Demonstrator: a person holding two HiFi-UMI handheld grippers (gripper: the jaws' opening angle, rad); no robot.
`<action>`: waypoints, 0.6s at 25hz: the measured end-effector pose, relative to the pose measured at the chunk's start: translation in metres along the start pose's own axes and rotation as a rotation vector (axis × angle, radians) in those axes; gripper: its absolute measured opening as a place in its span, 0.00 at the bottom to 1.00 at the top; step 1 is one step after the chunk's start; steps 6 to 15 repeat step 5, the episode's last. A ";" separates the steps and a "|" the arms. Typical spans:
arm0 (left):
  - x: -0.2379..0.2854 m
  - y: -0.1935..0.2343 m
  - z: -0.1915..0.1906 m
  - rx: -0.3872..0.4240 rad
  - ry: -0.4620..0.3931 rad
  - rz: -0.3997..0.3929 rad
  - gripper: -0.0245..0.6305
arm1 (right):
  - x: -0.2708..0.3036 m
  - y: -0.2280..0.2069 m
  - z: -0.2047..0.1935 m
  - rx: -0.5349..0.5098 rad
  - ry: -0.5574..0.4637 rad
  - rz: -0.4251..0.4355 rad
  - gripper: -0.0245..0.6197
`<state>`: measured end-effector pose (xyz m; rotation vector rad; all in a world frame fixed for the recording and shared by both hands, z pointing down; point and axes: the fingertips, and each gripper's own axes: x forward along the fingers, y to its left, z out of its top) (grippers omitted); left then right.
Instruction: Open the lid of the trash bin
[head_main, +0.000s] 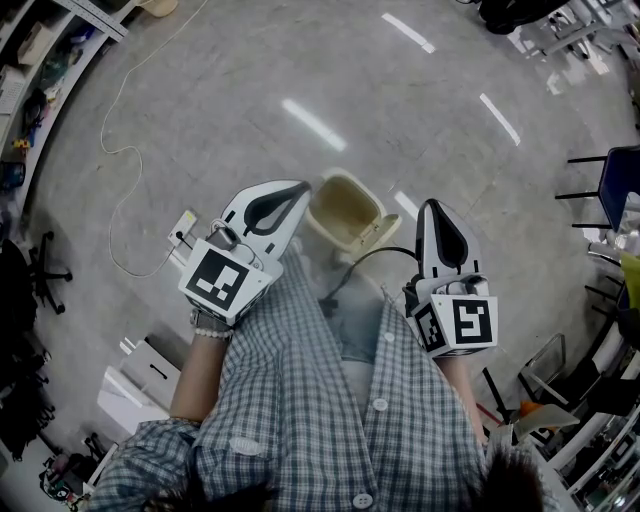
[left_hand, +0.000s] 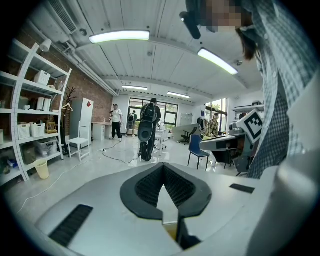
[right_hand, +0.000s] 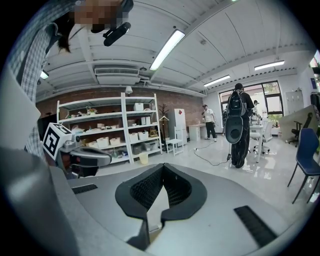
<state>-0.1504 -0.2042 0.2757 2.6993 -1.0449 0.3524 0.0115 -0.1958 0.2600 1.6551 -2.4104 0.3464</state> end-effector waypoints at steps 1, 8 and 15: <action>0.000 0.000 0.000 0.001 -0.001 0.000 0.04 | 0.000 0.000 -0.001 0.001 0.001 0.001 0.06; 0.001 -0.001 0.000 0.003 0.000 -0.003 0.04 | 0.000 0.002 -0.002 0.001 0.005 0.006 0.06; 0.001 -0.001 0.000 0.003 0.000 -0.003 0.04 | 0.000 0.002 -0.002 0.001 0.005 0.006 0.06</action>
